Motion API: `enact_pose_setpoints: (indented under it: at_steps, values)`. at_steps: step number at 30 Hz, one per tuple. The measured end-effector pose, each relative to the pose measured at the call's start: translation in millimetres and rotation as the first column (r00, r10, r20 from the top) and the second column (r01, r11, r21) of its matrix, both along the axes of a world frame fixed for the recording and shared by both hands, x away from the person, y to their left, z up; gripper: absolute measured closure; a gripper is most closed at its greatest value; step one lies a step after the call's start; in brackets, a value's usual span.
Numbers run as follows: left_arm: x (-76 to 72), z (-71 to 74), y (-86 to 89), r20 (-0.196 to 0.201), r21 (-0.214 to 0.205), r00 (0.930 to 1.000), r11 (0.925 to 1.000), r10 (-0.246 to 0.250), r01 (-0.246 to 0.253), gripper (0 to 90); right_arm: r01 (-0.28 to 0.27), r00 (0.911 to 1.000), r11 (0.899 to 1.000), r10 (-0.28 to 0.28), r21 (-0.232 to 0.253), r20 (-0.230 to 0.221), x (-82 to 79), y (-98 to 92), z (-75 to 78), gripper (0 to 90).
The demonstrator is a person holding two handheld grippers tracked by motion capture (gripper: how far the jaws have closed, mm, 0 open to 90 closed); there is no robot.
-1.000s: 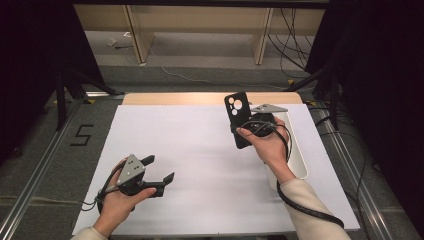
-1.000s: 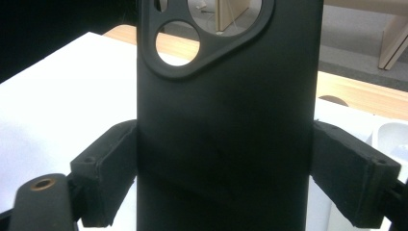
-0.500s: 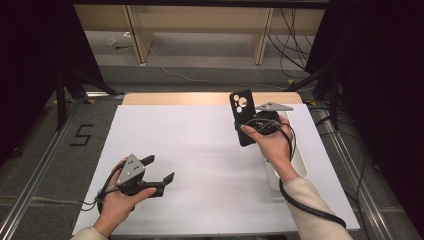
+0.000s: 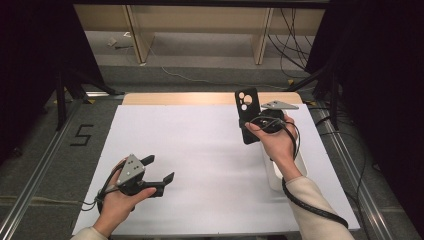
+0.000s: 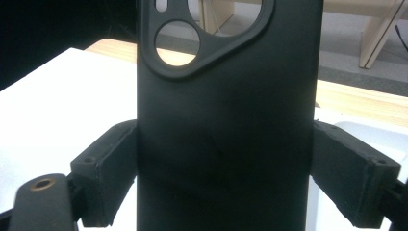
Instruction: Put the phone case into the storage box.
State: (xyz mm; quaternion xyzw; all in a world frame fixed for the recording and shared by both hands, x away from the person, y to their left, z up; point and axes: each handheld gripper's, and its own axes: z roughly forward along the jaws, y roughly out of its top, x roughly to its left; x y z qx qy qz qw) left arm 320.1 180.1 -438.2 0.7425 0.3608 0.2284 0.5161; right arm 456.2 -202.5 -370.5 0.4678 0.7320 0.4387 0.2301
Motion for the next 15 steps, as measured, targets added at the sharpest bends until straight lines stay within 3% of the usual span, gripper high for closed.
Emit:
enact_pose_setpoints:
  at_steps: [15]
  values:
    - [0.0, 0.1, 0.0, 0.0, -0.001, 1.0, 1.0, 0.001, -0.001, 12.5, 0.051, 0.9986, 0.998, -0.052, 0.027, 0.008, 2.7, -18.2, 5.7, 15.4]
